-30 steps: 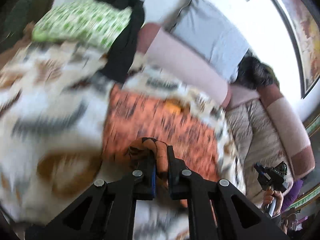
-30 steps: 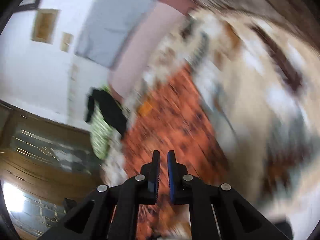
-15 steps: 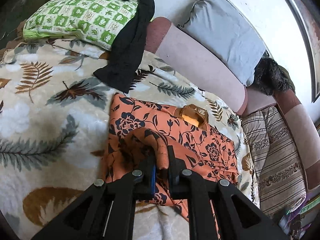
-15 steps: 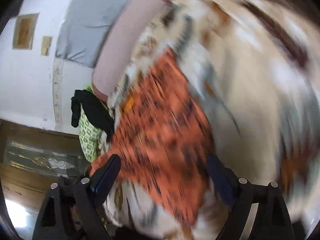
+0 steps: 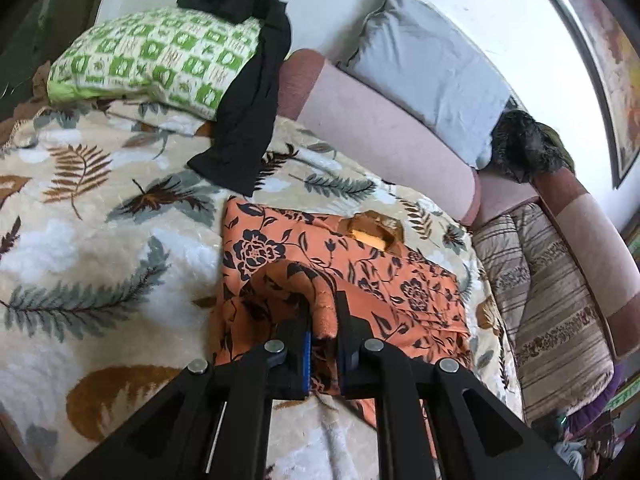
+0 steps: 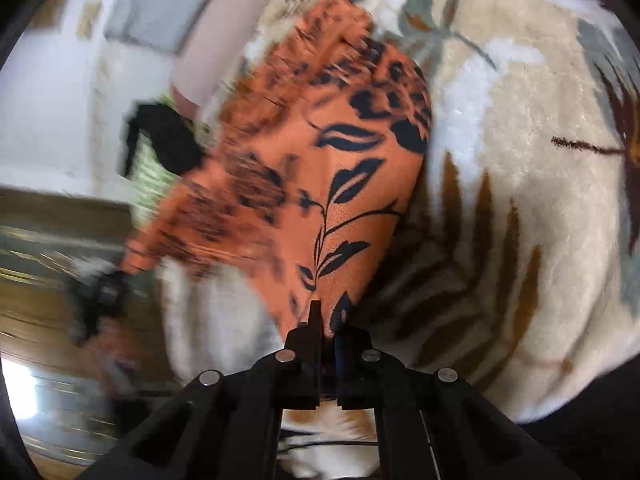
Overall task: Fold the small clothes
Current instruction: 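Pinch the folded blouse edge with the right gripper and tuck it under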
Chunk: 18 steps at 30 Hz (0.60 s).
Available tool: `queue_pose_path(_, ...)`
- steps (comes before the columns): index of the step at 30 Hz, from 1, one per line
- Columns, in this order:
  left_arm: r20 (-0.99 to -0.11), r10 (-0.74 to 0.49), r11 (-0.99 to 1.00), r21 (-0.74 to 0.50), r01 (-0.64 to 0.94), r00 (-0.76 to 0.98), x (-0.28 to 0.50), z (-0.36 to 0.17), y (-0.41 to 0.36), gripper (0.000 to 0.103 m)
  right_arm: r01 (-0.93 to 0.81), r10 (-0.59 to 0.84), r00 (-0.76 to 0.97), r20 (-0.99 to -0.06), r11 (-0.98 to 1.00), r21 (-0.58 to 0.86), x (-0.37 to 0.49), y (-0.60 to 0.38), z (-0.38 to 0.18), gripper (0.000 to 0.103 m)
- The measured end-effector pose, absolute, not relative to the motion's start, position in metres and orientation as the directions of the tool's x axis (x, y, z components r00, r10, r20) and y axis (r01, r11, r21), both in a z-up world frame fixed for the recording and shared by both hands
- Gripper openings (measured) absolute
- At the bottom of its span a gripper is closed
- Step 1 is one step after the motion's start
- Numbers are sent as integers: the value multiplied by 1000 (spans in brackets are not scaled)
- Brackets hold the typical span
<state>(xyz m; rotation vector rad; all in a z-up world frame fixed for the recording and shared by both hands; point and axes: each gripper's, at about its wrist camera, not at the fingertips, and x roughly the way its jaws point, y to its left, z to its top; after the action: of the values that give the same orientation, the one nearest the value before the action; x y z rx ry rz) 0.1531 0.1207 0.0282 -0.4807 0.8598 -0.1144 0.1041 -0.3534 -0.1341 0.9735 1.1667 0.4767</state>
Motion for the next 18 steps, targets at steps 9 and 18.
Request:
queue_pose_path(9, -673, -329, 860, -504, -84, 663, 231, 54, 128, 10, 19, 784, 565, -258, 300, 954, 259, -418, -58, 5)
queue_pose_path(18, -848, -111, 887, -319, -333, 518, 295, -58, 173, 57, 241, 633, 521, -572, 534, 810, 369, -417, -165, 67)
